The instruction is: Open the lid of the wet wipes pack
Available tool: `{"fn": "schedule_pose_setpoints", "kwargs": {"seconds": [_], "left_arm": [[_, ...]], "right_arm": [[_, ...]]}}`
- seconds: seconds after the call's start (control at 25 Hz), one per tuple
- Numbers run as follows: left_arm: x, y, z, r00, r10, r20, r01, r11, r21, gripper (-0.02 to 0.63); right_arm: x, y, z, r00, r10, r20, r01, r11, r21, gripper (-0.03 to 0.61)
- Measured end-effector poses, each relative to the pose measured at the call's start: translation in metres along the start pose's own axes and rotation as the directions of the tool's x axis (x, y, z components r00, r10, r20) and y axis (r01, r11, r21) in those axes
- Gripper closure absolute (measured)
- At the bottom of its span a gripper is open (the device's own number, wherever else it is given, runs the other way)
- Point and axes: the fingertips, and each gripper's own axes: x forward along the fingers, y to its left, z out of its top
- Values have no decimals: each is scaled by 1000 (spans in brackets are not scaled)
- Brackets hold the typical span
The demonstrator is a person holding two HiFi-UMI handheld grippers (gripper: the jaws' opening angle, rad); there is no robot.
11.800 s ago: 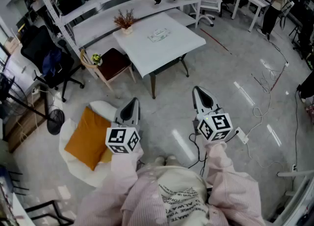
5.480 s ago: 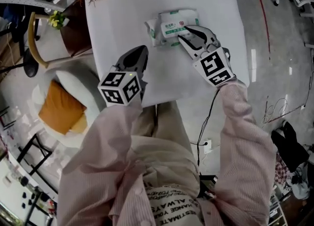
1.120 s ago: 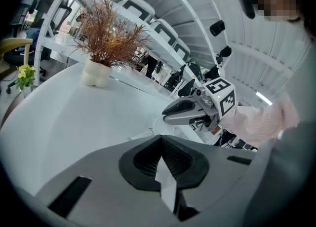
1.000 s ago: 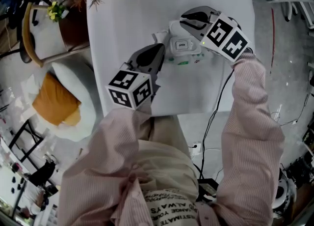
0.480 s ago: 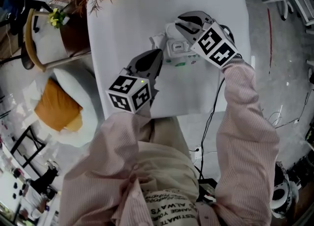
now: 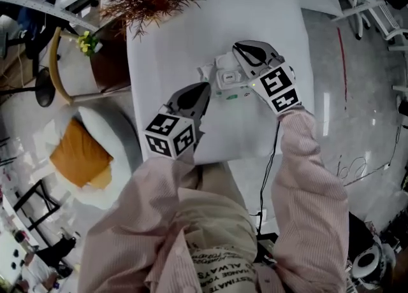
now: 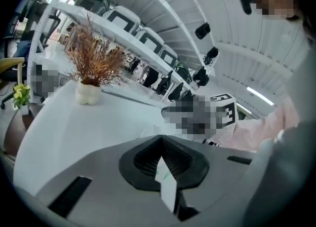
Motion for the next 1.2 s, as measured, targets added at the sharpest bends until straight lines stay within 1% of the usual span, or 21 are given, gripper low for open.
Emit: {"fn": "schedule_pose_setpoints", "kwargs": {"seconds": [0.12, 0.24, 0.36, 0.44, 0.68, 0.76, 0.96, 1.2], "left_arm": [[-15, -10, 13, 999, -17, 28, 16, 999, 45, 617], [-31, -20, 26, 998, -17, 56, 11, 995, 103, 617], [-48, -29, 37, 995, -1, 100, -16, 986, 168, 617], [-59, -36, 43, 991, -9, 132, -16, 983, 185, 617], [-89, -55, 59, 982, -46, 183, -1, 968, 250, 617], [-100, -58, 65, 979, -49, 200, -6, 964, 265, 617], [-122, -61, 85, 967, -49, 251, -28, 956, 292, 617], [-144, -66, 104, 947, -54, 317, -51, 948, 314, 617]], "right_arm": [[-21, 4, 11, 997, -60, 42, 57, 996, 61, 574], [-47, 12, 22, 988, -123, 96, 108, 983, 146, 578], [-73, 17, 34, 970, -192, 149, 153, 959, 237, 578], [-88, 23, 41, 957, -229, 180, 170, 942, 290, 578], [-129, 40, 61, 916, -310, 255, 190, 895, 404, 578], [-141, 48, 64, 909, -321, 267, 187, 884, 427, 578], [-164, 65, 73, 894, -344, 287, 191, 872, 452, 578], [-191, 71, 85, 857, -398, 327, 213, 852, 478, 578]]}}
